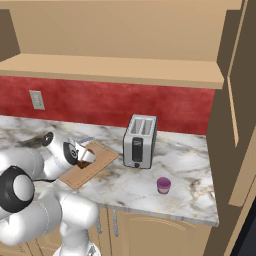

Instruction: Pick the bread, place it on the cutting board, pick the jam, place it on the counter, and close the cabinet.

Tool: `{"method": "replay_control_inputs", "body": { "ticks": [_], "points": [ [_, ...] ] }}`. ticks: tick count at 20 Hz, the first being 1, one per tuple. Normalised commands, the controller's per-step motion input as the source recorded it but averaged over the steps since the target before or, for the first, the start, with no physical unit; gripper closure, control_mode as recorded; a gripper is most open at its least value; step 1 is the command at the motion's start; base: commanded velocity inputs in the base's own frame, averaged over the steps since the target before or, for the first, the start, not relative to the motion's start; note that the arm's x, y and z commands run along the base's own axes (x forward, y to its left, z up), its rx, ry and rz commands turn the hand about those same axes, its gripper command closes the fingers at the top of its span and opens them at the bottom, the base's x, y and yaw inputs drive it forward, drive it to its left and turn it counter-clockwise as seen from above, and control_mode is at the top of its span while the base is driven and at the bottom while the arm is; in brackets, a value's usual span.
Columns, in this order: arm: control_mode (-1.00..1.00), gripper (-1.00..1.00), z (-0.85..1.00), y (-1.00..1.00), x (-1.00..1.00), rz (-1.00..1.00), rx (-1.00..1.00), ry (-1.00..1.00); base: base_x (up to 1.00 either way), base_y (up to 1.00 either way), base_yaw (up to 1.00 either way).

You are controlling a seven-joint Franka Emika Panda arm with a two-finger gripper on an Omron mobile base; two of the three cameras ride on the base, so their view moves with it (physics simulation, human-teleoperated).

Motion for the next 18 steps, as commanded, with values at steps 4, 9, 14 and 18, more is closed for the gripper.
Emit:
{"method": "replay_control_inputs", "body": {
  "ticks": [4,9,14,18],
  "points": [
    [-1.0,-1.0,0.27,0.0,-0.04,0.0,0.0,-0.06,0.0,0.0,0.0],
    [-1.0,-1.0,0.3,0.0,-0.15,0.03,0.0,-0.09,0.0,0.0,0.0],
    [-1.0,-1.0,0.28,0.0,-0.28,0.05,0.0,-0.05,0.0,0.0,0.0],
    [-1.0,-1.0,0.32,0.0,-0.31,0.06,0.0,-0.05,0.0,0.0,0.0]
  ]
}}
